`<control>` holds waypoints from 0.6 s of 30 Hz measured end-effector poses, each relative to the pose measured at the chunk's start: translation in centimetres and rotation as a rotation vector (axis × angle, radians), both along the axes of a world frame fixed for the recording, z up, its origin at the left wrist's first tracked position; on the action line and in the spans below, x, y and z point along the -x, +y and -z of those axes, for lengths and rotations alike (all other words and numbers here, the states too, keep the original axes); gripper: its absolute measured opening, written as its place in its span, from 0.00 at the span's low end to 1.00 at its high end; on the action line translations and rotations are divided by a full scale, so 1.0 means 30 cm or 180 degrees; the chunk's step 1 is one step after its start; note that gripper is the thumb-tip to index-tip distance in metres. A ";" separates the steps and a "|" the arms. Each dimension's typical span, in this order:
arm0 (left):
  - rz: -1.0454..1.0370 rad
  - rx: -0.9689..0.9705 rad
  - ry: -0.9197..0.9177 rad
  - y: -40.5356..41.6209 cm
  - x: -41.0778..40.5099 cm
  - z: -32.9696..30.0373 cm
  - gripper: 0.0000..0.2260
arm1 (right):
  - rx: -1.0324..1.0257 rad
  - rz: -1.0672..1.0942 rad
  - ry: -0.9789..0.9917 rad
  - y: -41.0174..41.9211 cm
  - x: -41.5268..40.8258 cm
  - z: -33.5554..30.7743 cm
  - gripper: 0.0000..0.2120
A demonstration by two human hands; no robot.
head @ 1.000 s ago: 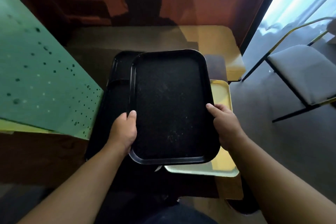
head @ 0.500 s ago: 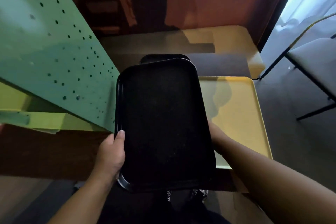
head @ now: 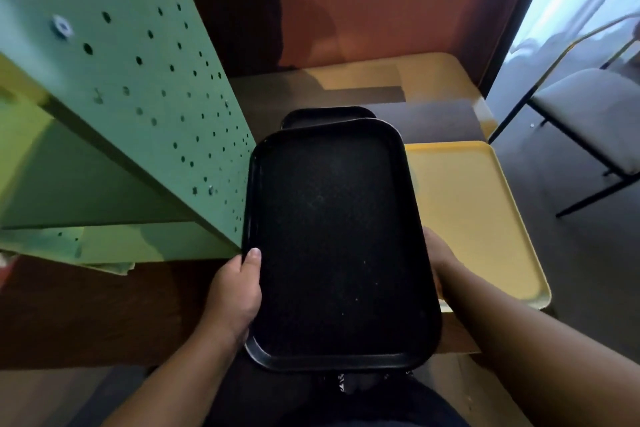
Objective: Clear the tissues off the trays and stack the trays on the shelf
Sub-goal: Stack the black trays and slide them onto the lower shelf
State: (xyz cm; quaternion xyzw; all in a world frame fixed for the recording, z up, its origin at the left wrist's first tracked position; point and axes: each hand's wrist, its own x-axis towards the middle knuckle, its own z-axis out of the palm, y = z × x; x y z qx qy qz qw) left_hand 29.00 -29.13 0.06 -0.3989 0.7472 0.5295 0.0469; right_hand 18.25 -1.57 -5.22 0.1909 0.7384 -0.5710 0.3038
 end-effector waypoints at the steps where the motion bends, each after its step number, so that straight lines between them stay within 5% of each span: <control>1: 0.0014 -0.0053 0.0028 -0.001 0.002 -0.003 0.15 | 0.0053 0.0192 0.0080 0.007 -0.015 -0.031 0.07; 6: 0.0137 -0.0228 0.0067 0.034 0.027 0.007 0.13 | 0.0275 0.0786 0.0433 0.099 -0.122 -0.137 0.08; 14: 0.0513 -0.0113 0.0084 0.140 0.098 -0.020 0.24 | 0.0496 0.1304 0.0584 0.249 -0.188 -0.179 0.14; 18: 0.0689 -0.0058 0.0232 0.210 0.141 -0.023 0.14 | 0.0776 0.1560 0.0491 0.311 -0.180 -0.175 0.16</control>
